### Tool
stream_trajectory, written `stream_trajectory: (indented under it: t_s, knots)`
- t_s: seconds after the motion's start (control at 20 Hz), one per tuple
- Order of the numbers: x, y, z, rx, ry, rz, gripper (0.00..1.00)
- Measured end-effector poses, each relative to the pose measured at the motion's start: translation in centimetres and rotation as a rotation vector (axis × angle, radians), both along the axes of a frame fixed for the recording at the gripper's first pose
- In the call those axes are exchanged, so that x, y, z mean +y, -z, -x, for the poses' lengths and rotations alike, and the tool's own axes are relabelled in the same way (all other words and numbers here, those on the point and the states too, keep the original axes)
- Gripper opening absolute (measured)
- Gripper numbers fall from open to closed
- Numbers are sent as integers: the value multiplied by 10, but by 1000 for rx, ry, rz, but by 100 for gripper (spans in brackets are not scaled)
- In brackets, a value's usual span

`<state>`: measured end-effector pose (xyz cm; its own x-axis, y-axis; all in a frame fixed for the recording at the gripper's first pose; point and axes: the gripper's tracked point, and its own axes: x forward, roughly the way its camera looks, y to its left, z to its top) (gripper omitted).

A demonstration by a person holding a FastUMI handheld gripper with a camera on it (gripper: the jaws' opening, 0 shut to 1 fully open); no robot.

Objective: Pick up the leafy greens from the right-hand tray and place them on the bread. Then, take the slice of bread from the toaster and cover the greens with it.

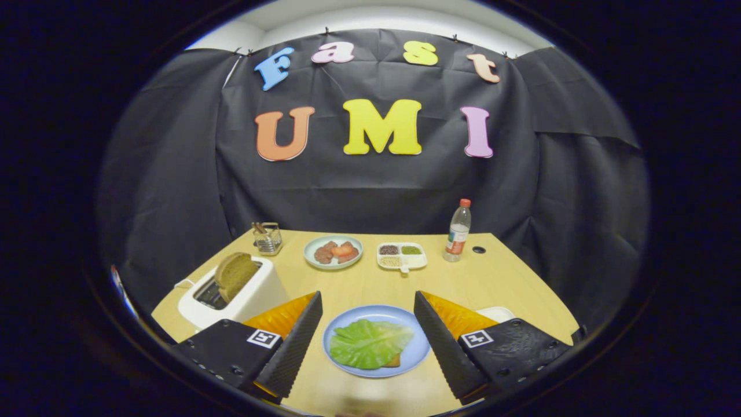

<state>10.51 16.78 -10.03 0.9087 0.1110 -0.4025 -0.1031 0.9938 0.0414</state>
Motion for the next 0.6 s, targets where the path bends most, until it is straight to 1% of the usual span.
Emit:
stream_trajectory:
  t_s: [0.2,0.3,0.45,0.6]
  knots:
    - [45,-30,-4,-33,-37,-64,97]
    - [68,-37,-6,-35,-55,-59,96]
    - [103,-30,-12,-12,-75,-32,96]
    - [135,-17,-17,24,-92,-53,96]
